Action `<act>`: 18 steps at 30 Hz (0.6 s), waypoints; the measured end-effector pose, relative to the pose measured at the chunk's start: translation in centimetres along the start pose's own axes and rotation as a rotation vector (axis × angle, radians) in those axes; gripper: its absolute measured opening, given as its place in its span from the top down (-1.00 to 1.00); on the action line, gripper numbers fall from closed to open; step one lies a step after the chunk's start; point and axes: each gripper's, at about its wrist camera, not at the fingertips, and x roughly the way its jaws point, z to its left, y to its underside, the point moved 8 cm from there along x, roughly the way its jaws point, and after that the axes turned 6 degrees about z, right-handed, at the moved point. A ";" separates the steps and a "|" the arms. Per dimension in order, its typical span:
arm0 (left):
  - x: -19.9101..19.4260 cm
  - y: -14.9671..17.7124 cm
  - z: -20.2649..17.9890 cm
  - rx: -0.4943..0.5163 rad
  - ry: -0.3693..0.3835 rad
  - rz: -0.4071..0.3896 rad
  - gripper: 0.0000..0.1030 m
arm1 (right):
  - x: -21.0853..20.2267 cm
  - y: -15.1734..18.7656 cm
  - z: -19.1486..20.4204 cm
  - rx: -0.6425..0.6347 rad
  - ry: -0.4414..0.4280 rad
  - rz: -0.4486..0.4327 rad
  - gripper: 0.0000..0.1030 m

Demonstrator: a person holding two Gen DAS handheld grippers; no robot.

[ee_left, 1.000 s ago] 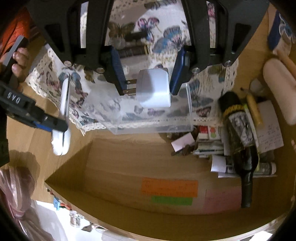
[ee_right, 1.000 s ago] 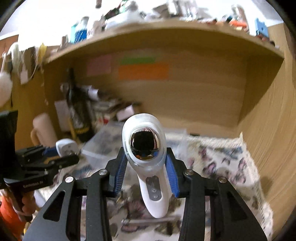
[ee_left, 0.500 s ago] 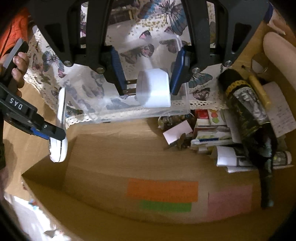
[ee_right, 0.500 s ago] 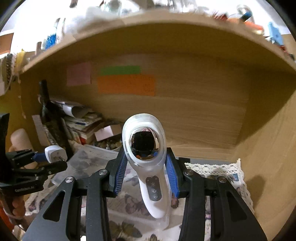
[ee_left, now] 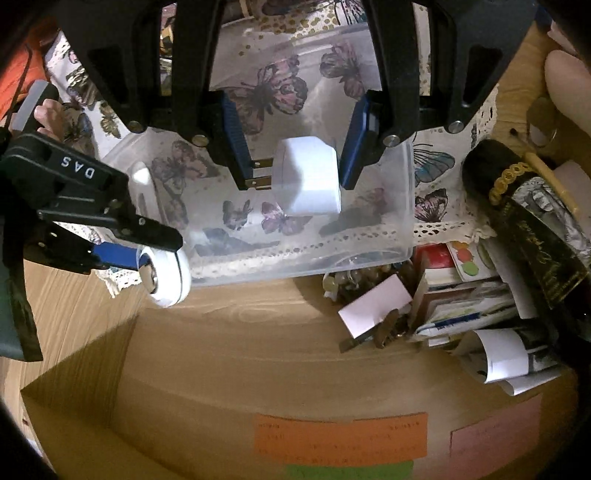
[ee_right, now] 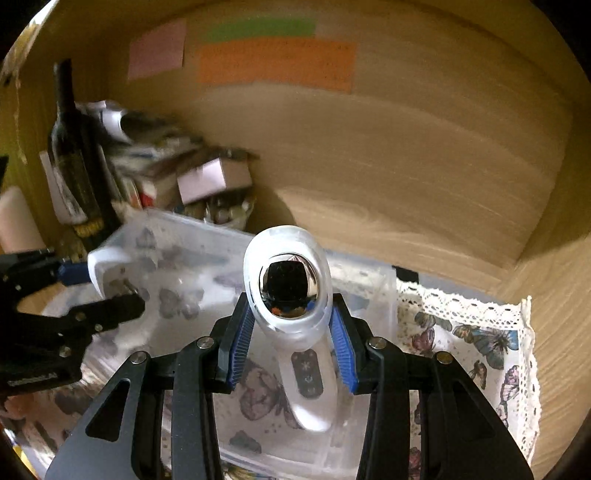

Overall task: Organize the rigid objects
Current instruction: 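Carry the charger and massager into the clear box and open both tools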

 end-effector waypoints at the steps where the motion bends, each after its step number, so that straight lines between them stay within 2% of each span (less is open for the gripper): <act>1: 0.3 0.0 0.0 -0.001 0.001 0.008 0.06 | 0.4 0.1 0.1 -0.003 -0.001 0.013 0.28; 4: 1.2 0.3 0.0 -0.003 0.008 0.031 0.06 | 1.1 0.4 0.4 -0.021 0.005 0.042 0.28; 7: 1.4 0.3 0.0 0.006 -0.013 0.028 0.06 | 1.8 0.9 0.7 -0.035 0.009 0.082 0.28; 10: 1.2 0.3 -0.1 0.008 -0.004 0.025 -0.01 | 2.6 1.4 0.9 -0.034 0.007 0.116 0.28; 16: -1.0 0.1 -0.4 0.017 -0.009 -0.012 -0.15 | 0.8 1.4 1.5 -0.026 0.004 0.096 0.25; 18: -2.1 -0.1 -0.6 0.021 -0.009 -0.031 -0.17 | -0.5 1.3 1.6 -0.022 0.008 0.077 0.17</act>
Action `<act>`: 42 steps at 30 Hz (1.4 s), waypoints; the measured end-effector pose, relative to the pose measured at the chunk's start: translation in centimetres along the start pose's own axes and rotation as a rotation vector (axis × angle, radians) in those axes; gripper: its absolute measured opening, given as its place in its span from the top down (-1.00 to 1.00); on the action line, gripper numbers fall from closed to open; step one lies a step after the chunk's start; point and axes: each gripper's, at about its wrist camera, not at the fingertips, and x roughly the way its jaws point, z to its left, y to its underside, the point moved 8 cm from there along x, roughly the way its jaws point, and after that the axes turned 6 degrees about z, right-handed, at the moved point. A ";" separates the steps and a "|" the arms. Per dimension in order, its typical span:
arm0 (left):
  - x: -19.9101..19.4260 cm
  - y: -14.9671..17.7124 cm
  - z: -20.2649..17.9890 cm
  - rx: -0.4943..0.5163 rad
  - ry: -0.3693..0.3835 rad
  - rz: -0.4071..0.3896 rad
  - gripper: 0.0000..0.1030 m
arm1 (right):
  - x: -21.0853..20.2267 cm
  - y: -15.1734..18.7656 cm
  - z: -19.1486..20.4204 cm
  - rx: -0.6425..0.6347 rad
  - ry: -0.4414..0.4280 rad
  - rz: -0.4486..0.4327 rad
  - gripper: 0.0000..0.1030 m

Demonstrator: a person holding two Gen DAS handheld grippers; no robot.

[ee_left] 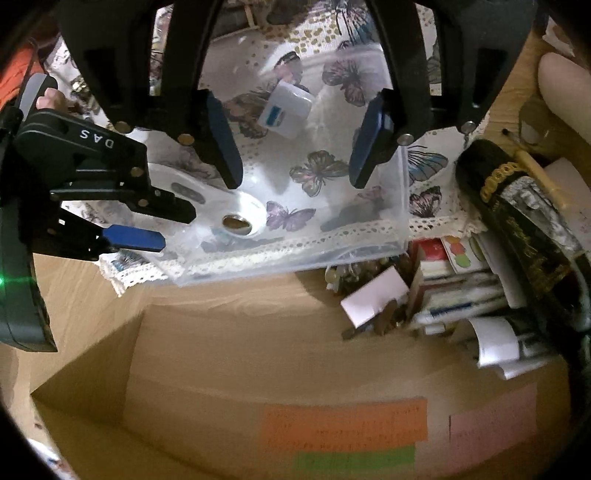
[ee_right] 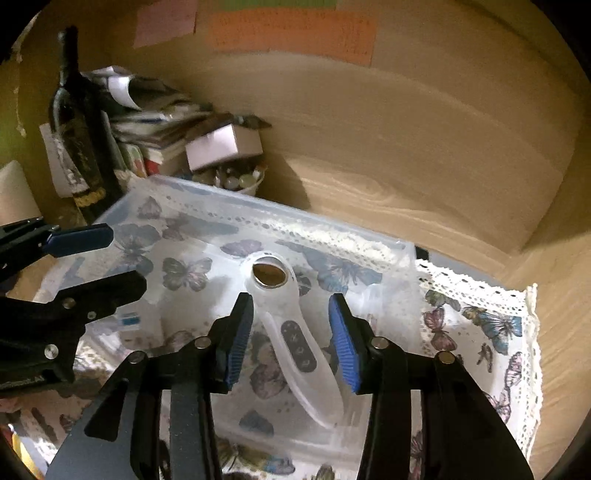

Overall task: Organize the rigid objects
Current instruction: 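Carry the charger and massager into the clear box and open both tools, then grasp the black cylinder with the left tool while the right tool grasps the bronze part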

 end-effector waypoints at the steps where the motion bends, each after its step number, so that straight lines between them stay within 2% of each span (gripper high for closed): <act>1: -0.8 -0.1 -0.1 0.000 0.001 -0.014 -0.20 | -0.7 -0.1 0.0 0.003 0.000 -0.013 0.15; 4: -2.9 -0.4 -0.3 -0.009 0.002 -0.052 -0.44 | -3.2 -0.2 -0.2 0.016 0.009 -0.067 -0.03; 6: -4.5 -0.5 -0.3 -0.015 0.001 -0.079 -0.51 | -5.3 -0.3 -0.5 0.032 0.010 -0.113 -0.29; 11: -7.7 0.0 -0.7 -0.002 -0.007 -0.122 -0.87 | -10.4 0.4 -1.2 0.056 0.038 -0.222 -0.56; 14: -8.6 1.0 -0.9 0.007 -0.014 -0.119 -0.93 | -12.3 1.3 -1.2 0.060 0.052 -0.257 -0.62; 17: -8.5 2.5 -1.1 0.012 -0.009 -0.087 -0.93 | -13.6 2.7 -1.4 0.074 0.066 -0.269 -0.62; 22: -6.8 6.3 -1.3 0.011 -0.010 0.013 -0.93 | -13.9 5.8 -1.4 0.109 0.061 -0.252 -0.63; 28: -4.4 10.9 -1.8 -0.005 -0.007 0.125 -0.93 | -12.5 10.5 -2.5 0.185 0.057 -0.173 -0.63; 31: -3.7 12.4 -2.2 -0.006 -0.010 0.148 -0.93 | -11.3 13.0 -3.2 0.225 0.064 -0.116 -0.63; 33: -3.5 13.0 -2.5 -0.002 -0.019 0.152 -0.88 | -10.5 14.5 -3.6 0.251 0.064 -0.080 -0.62; 35: -3.2 13.6 -3.1 0.008 -0.022 0.160 -0.68 | -10.0 15.7 -3.7 0.266 0.065 -0.052 -0.62; 40: -2.1 14.3 -3.9 0.019 -0.011 0.189 -0.55 | -8.6 17.6 -3.5 0.285 0.031 -0.001 -0.57; 42: -1.7 14.3 -4.0 0.016 -0.009 0.192 -0.50 | -8.0 17.8 -3.3 0.290 0.011 0.016 -0.45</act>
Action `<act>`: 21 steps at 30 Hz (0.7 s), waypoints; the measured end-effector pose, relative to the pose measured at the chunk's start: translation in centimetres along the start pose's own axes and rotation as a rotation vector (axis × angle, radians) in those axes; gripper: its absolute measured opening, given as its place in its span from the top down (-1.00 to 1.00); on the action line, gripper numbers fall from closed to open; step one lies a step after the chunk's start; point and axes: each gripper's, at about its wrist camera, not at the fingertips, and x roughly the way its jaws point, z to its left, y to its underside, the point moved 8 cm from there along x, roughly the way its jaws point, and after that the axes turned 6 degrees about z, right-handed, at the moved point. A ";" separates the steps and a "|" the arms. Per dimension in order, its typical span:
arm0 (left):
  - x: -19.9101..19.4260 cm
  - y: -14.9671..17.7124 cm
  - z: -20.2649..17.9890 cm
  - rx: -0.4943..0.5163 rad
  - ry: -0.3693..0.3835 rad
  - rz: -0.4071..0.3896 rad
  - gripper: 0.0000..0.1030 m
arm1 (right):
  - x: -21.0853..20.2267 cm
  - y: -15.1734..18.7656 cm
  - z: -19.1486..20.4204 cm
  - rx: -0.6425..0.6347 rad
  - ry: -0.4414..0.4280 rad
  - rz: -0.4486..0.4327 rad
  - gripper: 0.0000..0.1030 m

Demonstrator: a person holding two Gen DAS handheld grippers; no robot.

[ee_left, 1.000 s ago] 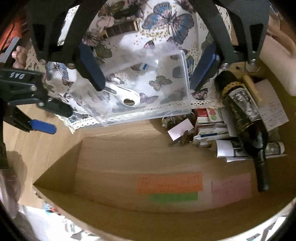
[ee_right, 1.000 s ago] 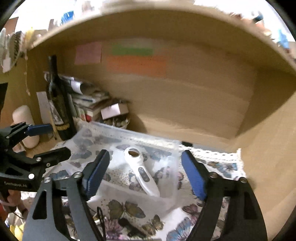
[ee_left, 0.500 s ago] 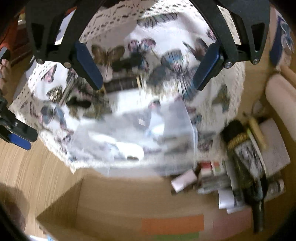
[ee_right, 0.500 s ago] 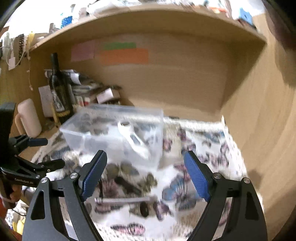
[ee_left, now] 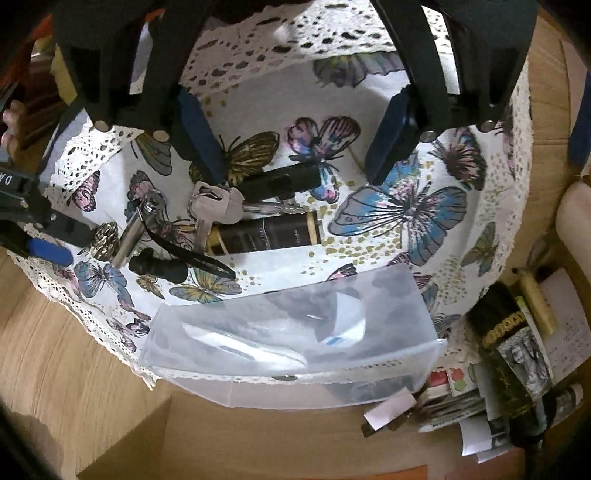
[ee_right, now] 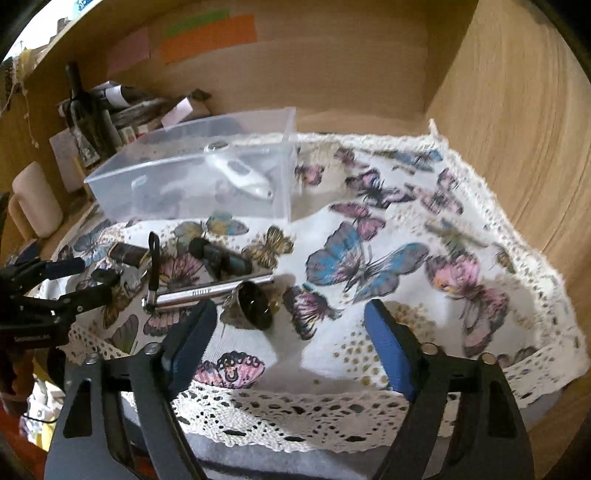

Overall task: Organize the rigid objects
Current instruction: 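Grasp the black cylinder with the left tool while the right tool grasps the bronze part, then lower the black cylinder and bronze part into the clear box and release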

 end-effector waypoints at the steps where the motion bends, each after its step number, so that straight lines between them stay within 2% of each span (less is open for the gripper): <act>1: 0.1 -0.1 0.0 -0.003 -0.006 -0.005 -0.47 | 0.2 0.0 0.2 0.000 -0.012 0.006 -0.44; 4: 0.2 -0.4 0.1 -0.012 -0.013 -0.021 -0.27 | 0.5 -0.1 1.1 -0.011 -0.043 0.005 -0.32; 6: 0.2 -0.5 0.2 -0.019 -0.007 -0.029 -0.14 | 0.8 -0.1 1.9 -0.031 -0.064 0.013 -0.10; 8: 0.2 -0.5 0.3 -0.026 -0.018 -0.042 0.13 | 1.3 0.0 2.4 -0.046 -0.067 0.027 0.01; 10: 0.2 -0.5 0.4 -0.035 -0.014 -0.048 0.14 | 2.2 0.2 2.8 -0.062 -0.068 0.049 0.14; 12: 0.1 -0.4 0.5 -0.041 -0.009 -0.051 0.14 | 2.5 0.4 3.0 -0.069 -0.049 0.046 0.34; 21: -1.9 -0.9 0.9 -0.056 0.006 -0.091 0.14 | 0.5 -0.7 2.0 -0.032 -0.042 -0.013 0.35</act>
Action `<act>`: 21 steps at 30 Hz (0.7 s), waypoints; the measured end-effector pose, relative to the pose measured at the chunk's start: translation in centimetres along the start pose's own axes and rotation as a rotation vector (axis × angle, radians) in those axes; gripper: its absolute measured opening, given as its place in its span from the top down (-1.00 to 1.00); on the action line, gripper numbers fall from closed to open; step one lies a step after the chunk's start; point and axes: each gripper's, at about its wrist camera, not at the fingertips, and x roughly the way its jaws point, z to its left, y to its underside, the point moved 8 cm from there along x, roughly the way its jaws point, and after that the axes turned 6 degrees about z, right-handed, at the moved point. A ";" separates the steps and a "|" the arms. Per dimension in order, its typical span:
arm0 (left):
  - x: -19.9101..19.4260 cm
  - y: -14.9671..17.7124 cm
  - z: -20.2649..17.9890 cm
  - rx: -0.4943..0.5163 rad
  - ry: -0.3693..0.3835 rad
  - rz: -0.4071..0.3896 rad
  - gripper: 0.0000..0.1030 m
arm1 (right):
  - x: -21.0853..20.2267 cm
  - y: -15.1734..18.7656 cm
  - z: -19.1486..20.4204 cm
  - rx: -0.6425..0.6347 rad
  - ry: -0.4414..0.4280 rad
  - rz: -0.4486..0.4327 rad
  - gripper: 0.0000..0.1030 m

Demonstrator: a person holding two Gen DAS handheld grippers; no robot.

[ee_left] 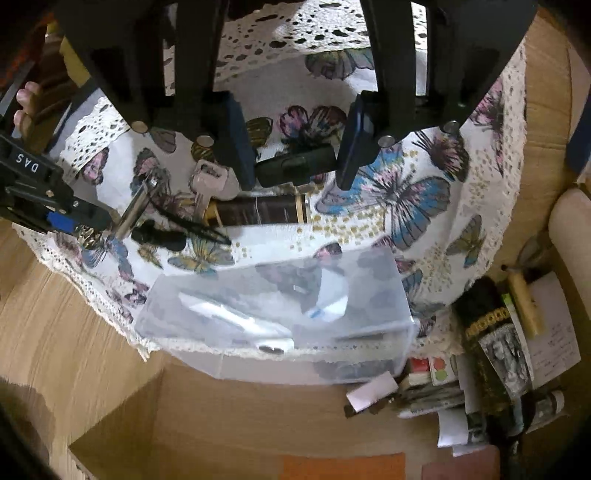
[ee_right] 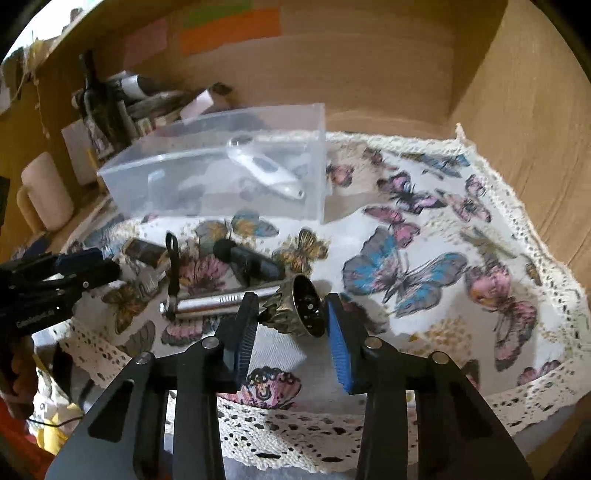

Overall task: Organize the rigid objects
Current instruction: 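Lower the black cylinder and bronze part into the clear box and release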

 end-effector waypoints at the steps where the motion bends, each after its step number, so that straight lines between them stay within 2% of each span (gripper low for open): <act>1: -0.4 -0.3 0.0 0.002 0.000 -0.013 0.14 | -0.5 -0.3 -0.1 0.003 0.001 -0.015 0.35; 13: -4.3 -6.3 0.5 0.016 0.011 -0.176 0.14 | -3.7 -7.1 1.9 -0.031 -0.024 -0.200 0.35; 21: -4.4 -10.0 0.7 0.020 0.012 -0.220 0.14 | -3.9 -11.9 3.1 -0.069 -0.041 -0.273 0.35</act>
